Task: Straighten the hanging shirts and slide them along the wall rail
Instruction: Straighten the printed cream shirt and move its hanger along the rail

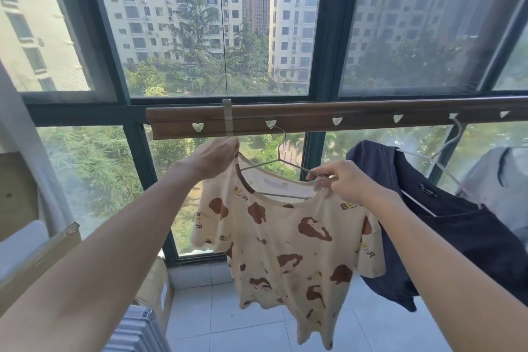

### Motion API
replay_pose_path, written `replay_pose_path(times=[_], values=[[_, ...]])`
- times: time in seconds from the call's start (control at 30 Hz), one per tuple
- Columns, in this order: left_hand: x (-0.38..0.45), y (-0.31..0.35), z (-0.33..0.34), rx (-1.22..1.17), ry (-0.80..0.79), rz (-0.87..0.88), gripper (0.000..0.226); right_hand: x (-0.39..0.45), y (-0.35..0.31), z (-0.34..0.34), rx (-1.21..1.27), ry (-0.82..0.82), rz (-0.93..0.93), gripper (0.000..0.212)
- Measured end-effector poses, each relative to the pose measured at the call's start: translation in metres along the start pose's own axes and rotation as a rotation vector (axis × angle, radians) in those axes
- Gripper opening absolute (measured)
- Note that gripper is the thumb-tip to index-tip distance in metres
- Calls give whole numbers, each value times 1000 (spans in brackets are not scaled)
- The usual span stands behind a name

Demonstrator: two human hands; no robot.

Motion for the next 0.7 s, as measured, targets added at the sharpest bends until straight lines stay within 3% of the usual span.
replay_pose_path(times=[0.17, 0.3, 0.4, 0.47, 0.57, 0.7], values=[[4, -15, 29, -66, -225, -95, 21, 0, 5, 0, 7, 5, 3, 31], [-19, -34, 45, -371, -222, -250, 30, 2, 8, -2, -23, 30, -11, 30], [-42, -52, 69, -305, -323, -274, 22, 3, 9, -2, -34, 41, -14, 29], [-49, -70, 67, -257, -228, -312, 11, 4, 8, -1, -25, 34, -13, 31], [-60, -86, 60, -185, -94, -368, 16, 3, 7, 1, -10, 32, -4, 34], [-70, -94, 65, -141, -104, -427, 22, 1, 3, 6, -12, 26, -8, 34]])
Point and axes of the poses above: each hand's wrist, its own x-axis towards the middle knuckle, its own z-axis out of the palm, y = z × x, the point moved 10 cm from there along x, towards the middle knuckle, and after that the axes turned 1 degree about -y, right-handed, at the moved point
